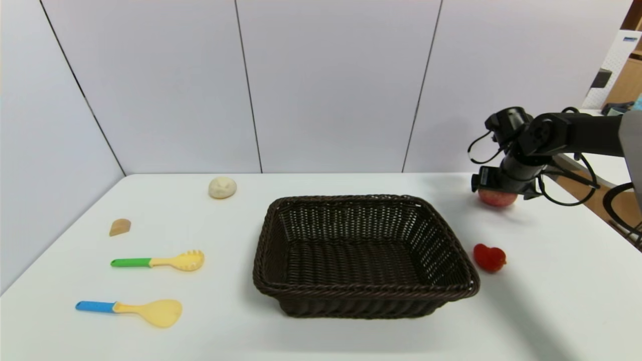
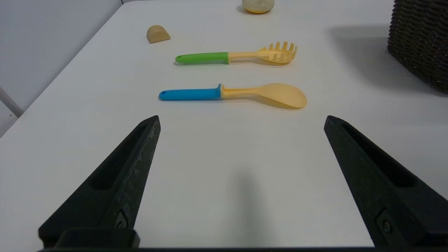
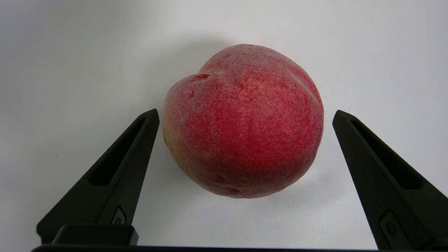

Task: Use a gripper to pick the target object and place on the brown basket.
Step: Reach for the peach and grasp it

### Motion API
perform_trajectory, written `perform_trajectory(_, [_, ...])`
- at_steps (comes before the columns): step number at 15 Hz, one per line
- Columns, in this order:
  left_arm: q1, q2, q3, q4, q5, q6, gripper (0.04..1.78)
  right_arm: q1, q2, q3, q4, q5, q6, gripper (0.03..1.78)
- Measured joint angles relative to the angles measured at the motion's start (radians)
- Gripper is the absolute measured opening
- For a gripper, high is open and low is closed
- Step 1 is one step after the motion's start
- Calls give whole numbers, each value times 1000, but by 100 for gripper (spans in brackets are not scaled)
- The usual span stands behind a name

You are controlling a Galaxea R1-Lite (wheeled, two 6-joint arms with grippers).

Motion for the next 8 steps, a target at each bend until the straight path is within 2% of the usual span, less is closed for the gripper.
perform_trajectory(4, [0, 0, 0, 0, 0, 0, 169, 1, 7, 0, -16, -1, -1, 171])
perform_trajectory(6, [0, 0, 0, 0, 0, 0, 169, 3, 10, 0, -20, -1, -1, 137])
perform_trajectory(7, [0, 0, 0, 0, 0, 0, 169, 4, 11, 0, -19, -2, -3, 126])
perform_trajectory(8, [0, 0, 0, 0, 0, 0, 169, 4, 12, 0, -20, -2, -2, 122])
